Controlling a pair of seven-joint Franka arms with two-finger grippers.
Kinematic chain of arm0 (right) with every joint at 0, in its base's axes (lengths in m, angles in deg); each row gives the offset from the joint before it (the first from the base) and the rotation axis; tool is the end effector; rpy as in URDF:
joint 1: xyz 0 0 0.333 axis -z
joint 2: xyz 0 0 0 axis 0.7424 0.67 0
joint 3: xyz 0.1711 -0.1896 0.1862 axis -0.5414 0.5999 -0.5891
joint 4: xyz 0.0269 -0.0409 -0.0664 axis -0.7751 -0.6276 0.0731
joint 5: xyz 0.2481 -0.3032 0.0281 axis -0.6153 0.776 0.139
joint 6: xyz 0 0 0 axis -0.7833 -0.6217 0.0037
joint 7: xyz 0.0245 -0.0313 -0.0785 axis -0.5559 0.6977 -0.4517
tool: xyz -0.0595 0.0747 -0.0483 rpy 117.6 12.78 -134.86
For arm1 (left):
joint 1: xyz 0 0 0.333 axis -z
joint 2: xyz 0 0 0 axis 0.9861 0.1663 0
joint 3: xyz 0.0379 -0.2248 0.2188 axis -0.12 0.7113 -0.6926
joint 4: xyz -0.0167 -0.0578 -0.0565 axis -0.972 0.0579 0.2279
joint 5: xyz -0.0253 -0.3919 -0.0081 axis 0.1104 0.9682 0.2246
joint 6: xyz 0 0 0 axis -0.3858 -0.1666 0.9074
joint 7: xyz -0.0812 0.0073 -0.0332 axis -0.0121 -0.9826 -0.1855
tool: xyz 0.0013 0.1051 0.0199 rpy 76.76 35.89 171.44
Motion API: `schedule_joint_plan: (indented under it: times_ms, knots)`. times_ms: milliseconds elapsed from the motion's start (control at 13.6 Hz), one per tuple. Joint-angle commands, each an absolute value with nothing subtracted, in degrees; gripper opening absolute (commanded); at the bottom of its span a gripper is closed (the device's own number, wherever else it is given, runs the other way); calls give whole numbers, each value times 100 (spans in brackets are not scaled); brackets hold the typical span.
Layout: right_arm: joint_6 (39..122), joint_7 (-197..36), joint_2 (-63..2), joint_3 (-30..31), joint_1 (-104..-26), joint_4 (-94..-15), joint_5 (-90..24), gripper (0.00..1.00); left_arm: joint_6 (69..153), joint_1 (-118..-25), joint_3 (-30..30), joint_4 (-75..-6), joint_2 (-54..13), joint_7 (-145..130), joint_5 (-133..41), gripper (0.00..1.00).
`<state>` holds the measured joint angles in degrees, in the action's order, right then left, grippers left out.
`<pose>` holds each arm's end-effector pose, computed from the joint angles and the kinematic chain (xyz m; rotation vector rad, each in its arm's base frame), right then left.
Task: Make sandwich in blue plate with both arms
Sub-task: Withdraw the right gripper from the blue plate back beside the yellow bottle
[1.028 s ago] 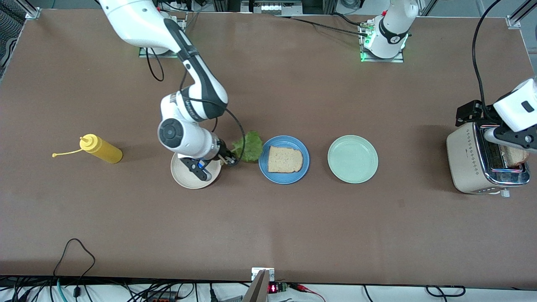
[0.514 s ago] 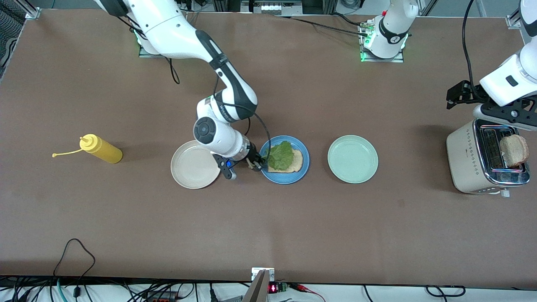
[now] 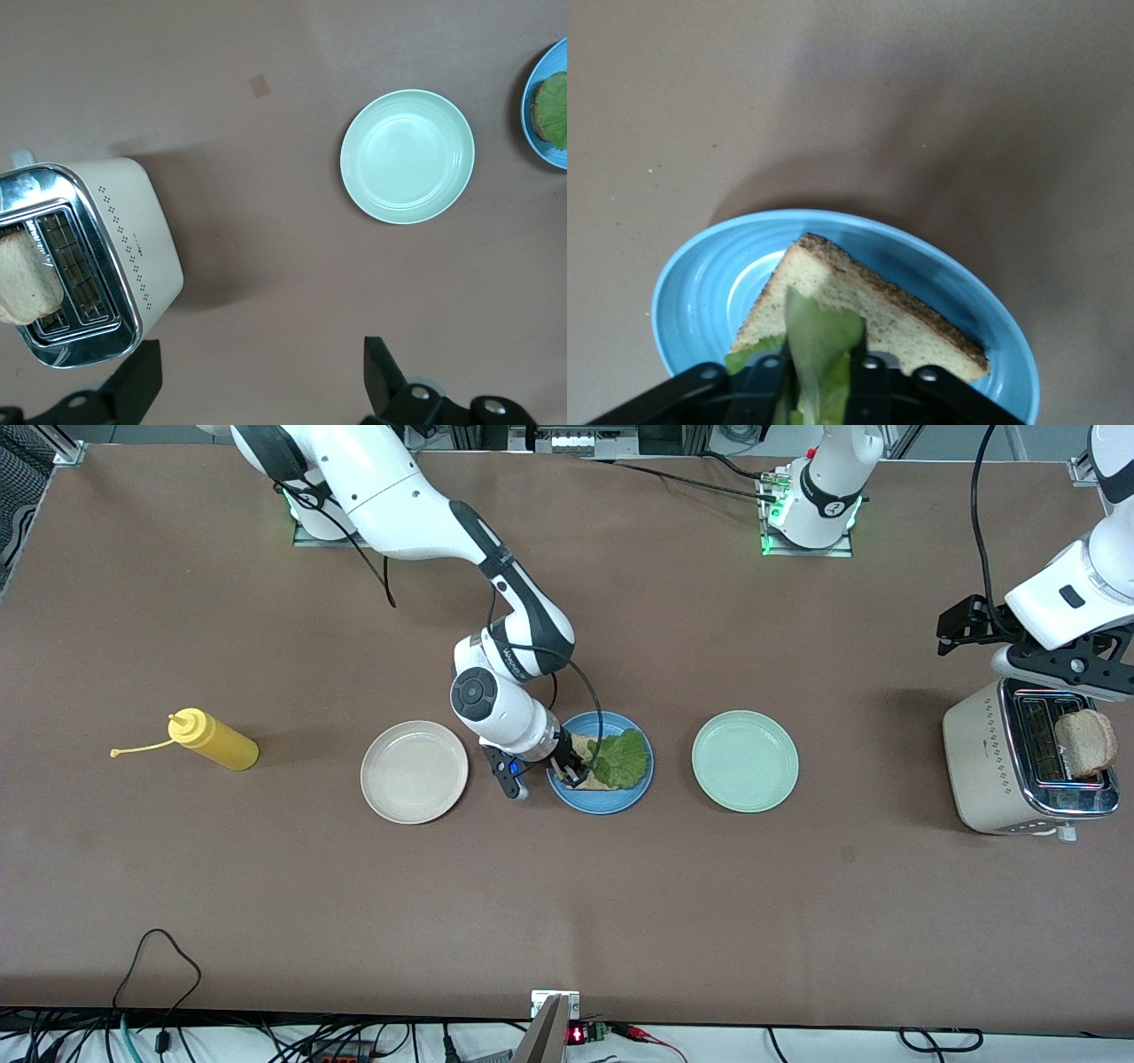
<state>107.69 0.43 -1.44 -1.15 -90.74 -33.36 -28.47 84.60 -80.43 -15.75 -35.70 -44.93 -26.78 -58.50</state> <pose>0.5835 0.4818 0.1915 -2.4076 1.3607 0.2343 0.5579 -0.0195 0.5777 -3.0595 0.4182 0.1393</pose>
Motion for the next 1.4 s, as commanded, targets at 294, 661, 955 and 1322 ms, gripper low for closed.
schedule_joint_plan:
  times_ms: [294, 661, 955, 1322]
  knots:
    - [9413, -367, -748, 34, -8644, -3181, -2271, 100, 8529, -8034, -1560, -3625, -4538, -2637, -5844, 100]
    - [7646, -1746, -1715, 34, -7731, -3189, -2217, 100, 8511, -8025, -1560, -3598, -4529, -2602, -5844, 100]
    - [5924, -3063, -2418, 78, -7089, -3224, -1525, 100, 8511, -8025, -1560, -3598, -4529, -2602, -5844, 100]
    - [5313, -5145, -3761, 70, -6350, -4312, -621, 100, 8511, -8025, -1560, -3598, -4529, -2602, -5844, 100]
